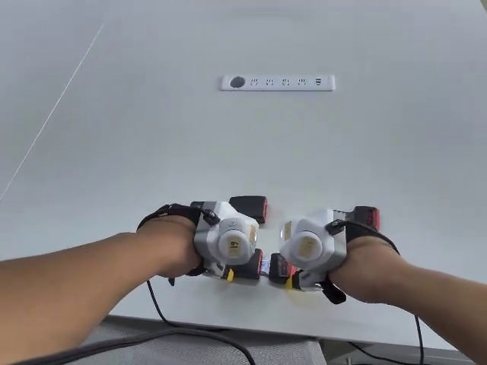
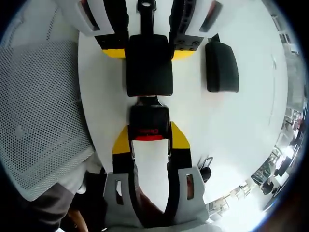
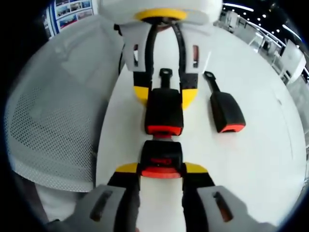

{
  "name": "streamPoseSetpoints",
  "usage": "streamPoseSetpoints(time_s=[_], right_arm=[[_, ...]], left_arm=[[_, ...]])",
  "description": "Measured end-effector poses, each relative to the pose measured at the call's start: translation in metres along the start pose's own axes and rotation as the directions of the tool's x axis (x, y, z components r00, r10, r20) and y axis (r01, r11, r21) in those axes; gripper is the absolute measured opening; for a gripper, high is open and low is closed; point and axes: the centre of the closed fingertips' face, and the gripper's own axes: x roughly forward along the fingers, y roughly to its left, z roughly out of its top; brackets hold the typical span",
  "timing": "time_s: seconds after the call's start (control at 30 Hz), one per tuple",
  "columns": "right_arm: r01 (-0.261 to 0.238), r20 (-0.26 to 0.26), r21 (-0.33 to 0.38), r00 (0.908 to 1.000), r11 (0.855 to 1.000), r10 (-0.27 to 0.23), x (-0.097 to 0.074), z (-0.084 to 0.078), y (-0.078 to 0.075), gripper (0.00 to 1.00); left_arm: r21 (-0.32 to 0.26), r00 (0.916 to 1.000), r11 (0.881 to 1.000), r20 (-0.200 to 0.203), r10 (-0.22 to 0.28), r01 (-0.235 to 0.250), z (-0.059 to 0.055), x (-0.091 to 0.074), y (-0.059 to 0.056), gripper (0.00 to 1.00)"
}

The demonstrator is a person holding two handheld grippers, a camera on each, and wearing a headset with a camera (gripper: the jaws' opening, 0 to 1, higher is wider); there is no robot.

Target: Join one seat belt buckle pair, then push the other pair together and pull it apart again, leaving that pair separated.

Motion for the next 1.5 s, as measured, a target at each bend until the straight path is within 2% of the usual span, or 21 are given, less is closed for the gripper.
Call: streamPoseSetpoints(time_s=[0.27,0.3,0.33,0.7,0.9,1.2,1.37,1.5], right_arm=[[0.006,0.003,-0.005,1.0000,1.000,-0.006,0.0026,0.0033,-0.0021,0.30],[0.036,-0.012,0.006,0.9993,0.999,-0.036,-0.0015,0.0015,-0.0087,0.30],[0.017,-0.004,-0.009,0.9998,1.000,-0.018,-0.0008,0.0029,-0.0077,0.30],[0.013,0.013,-0.012,0.9998,1.000,-0.013,0.0013,0.0002,-0.0006,0.32],[0.010,0.039,-0.007,0.9992,1.000,-0.010,0.0012,0.0002,-0.0008,0.32],[0.000,0.055,-0.005,0.9985,1.000,0.000,0.0012,0.0013,-0.0003,0.33],[-0.012,0.057,-0.010,0.9983,1.000,0.012,0.0017,0.0012,-0.0015,0.34],[-0.013,0.053,0.004,0.9985,1.000,0.013,0.0022,0.0011,-0.0012,0.34]], left_arm=[[0.011,0.9999,1.000,-0.008,0.013,-0.013,0.0009,-0.0002,-0.0002,0.32],[0.007,0.9999,1.000,-0.014,0.003,-0.003,0.0002,0.0001,-0.0007,0.32],[0.014,0.9999,1.000,-0.015,0.006,-0.005,-0.0002,-0.0006,-0.0005,0.32],[-0.014,1.0000,1.000,-0.003,0.007,-0.007,-0.0027,-0.0016,0.0010,0.32],[-0.021,0.9993,1.000,0.036,0.006,-0.005,-0.0033,-0.0025,0.0023,0.32],[-0.037,0.9990,0.999,0.044,0.011,-0.009,-0.0029,-0.0026,0.0020,0.33],[-0.089,0.9986,0.996,0.052,-0.001,0.006,-0.0034,-0.0017,0.0019,0.34],[-0.081,0.9989,0.997,0.046,-0.002,0.006,-0.0029,-0.0014,0.0017,0.34]])
